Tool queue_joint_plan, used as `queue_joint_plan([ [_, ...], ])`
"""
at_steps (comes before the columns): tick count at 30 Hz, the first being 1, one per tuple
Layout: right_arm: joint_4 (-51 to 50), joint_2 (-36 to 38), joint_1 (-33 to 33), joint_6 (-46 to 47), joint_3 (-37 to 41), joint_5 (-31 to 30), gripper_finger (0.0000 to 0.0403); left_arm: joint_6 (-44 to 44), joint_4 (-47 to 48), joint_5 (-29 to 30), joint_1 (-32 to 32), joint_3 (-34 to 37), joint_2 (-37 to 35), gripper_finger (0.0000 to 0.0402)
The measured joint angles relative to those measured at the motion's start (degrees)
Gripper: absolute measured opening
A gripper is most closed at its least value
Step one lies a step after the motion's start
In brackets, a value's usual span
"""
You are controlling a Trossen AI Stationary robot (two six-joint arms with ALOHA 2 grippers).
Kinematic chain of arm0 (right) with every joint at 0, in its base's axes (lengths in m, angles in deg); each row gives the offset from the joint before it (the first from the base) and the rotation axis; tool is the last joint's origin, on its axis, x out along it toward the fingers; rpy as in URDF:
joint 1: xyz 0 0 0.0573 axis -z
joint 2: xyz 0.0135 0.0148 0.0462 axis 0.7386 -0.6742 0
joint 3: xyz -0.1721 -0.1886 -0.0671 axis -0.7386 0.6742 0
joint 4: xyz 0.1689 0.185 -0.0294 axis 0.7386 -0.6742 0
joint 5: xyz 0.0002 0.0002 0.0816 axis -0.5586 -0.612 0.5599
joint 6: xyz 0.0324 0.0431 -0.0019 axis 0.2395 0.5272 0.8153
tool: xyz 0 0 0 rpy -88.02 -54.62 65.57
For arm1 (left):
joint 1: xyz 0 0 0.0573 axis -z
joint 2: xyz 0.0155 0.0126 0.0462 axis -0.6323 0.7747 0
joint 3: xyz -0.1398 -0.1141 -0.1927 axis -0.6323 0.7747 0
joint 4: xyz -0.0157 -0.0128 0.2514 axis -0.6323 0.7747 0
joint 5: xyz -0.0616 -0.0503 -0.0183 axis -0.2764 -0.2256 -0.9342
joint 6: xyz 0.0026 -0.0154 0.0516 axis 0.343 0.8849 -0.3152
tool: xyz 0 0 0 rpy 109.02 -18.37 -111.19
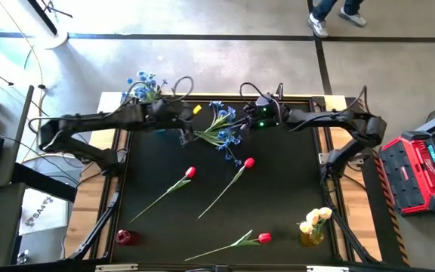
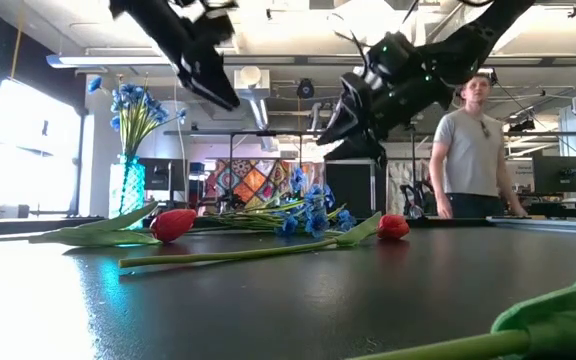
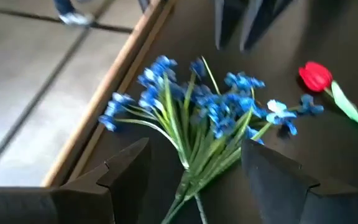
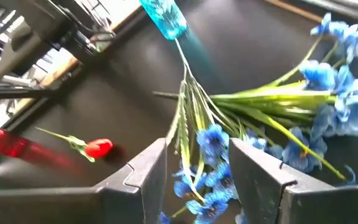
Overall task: Sort flowers into vase by color
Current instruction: Put the bottom blue flowers into the blue vase
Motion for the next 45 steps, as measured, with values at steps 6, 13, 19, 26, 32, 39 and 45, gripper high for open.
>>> queue_joint_plan([
  [6,-0.65,2.39,-0.04,0.45,0.0,-2.37,0.0161,-3.31,-4.11,-8.28,-4.01,0.0,8.26,0.0237],
  [13,-2.31,2.5,-0.96,0.96,0.0,-3.57,0.0161,-4.99,-3.71,-16.75,-10.03,0.0,16.81,0.0237],
  [19,-3.14,2.5,-3.86,2.99,0.0,-6.81,0.0161,-5.13,0.81,-18.8,-11.8,0.0,20.44,0.0236],
  [26,-3.59,2.5,-6.39,4.51,0.0,-11.02,0.0161,-4.83,1.14,-18.33,-14.3,0.0,25.31,0.0233],
  [32,-3.64,2.5,-7.26,7.01,0.0,-13.39,0.0161,-3.16,4.0,-17.89,-16.67,0.02,27.95,0.0204],
  [39,-3.91,2.48,-7.98,9.36,0.0,-15.17,0.0152,-3.65,3.82,-20.33,-18.18,0.02,28.08,0.0139],
  [45,-4.1,2.46,-7.89,9.49,0.0,-15.48,0.0112,-4.45,3.67,-23.58,-17.26,0.02,28.08,0.0043],
])
